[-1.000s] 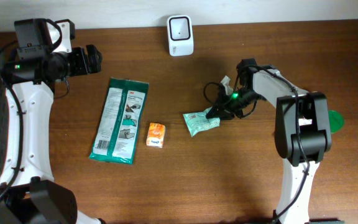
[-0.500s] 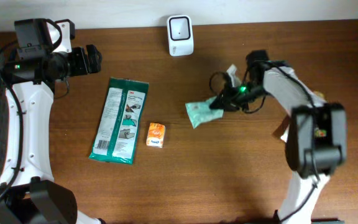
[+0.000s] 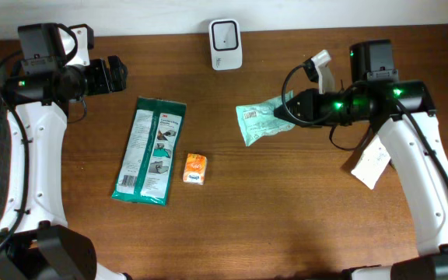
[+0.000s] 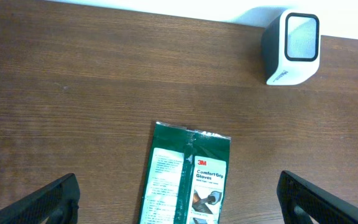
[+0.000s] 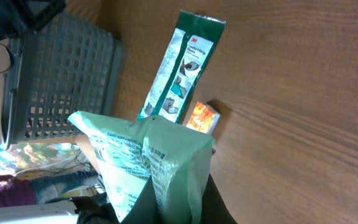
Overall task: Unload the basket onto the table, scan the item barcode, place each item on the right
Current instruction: 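Lift the packet and hold it in front of the scanner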
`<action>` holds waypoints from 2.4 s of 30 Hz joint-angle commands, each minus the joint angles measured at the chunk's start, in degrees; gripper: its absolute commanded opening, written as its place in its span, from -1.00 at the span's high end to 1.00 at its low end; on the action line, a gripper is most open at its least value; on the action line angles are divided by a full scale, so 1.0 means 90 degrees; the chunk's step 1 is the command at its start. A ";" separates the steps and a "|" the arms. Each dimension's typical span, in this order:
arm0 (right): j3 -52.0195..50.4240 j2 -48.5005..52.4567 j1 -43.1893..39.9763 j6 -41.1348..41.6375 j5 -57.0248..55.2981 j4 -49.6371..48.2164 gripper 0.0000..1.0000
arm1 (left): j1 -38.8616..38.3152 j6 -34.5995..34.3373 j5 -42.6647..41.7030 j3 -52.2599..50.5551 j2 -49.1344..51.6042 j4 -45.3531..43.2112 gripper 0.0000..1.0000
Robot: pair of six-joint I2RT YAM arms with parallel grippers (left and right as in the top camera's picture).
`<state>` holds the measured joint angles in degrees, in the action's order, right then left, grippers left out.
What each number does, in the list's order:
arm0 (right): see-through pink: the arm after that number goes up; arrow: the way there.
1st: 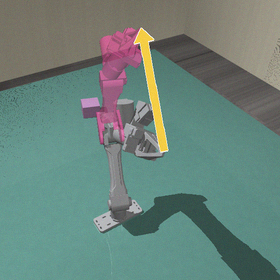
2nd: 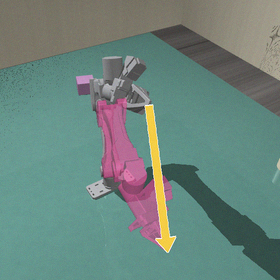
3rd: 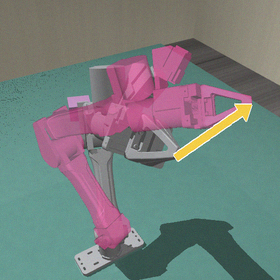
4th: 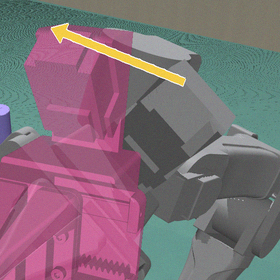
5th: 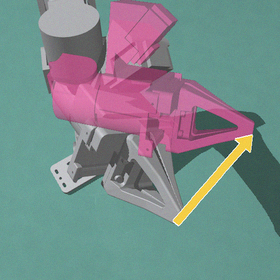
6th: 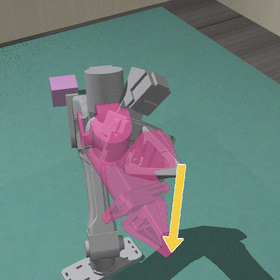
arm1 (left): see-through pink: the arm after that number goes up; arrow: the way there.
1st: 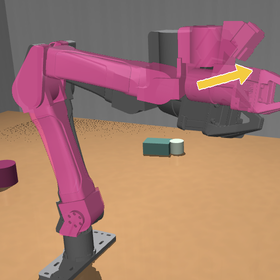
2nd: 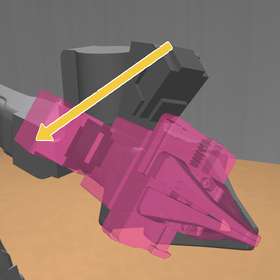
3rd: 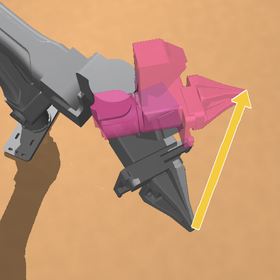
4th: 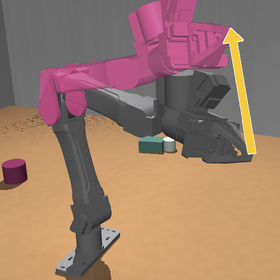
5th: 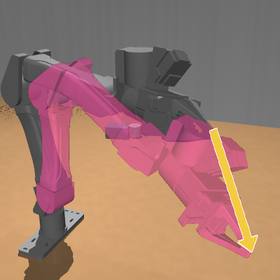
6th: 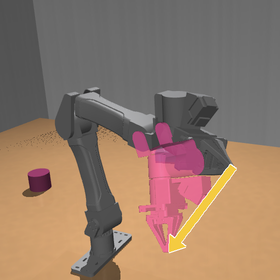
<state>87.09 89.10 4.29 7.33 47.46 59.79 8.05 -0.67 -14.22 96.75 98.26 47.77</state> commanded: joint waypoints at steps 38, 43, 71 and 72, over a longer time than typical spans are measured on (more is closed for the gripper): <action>0.4104 0.5076 0.2395 -0.4653 -0.8573 -0.5399 0.92 | 0.0000 0.0027 -0.0066 0.0117 -0.0063 -0.0010 -0.99; 0.4102 0.5649 0.2448 -0.6297 -0.8660 -0.6606 0.92 | 0.0000 0.0027 -0.0066 0.0117 -0.0063 -0.0010 -0.98; 0.4099 0.5904 0.2494 -0.6506 -0.8667 -0.7567 0.92 | 0.0000 0.0027 -0.0066 0.0117 -0.0063 -0.0010 -0.98; 0.4099 0.5843 0.2494 -0.6324 -0.8667 -0.7553 0.92 | 0.0000 0.0027 -0.0063 0.0117 -0.0063 -0.0010 -0.98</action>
<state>122.69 143.65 26.35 -53.45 -29.54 -7.79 8.05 -0.67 -14.22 96.77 98.26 47.77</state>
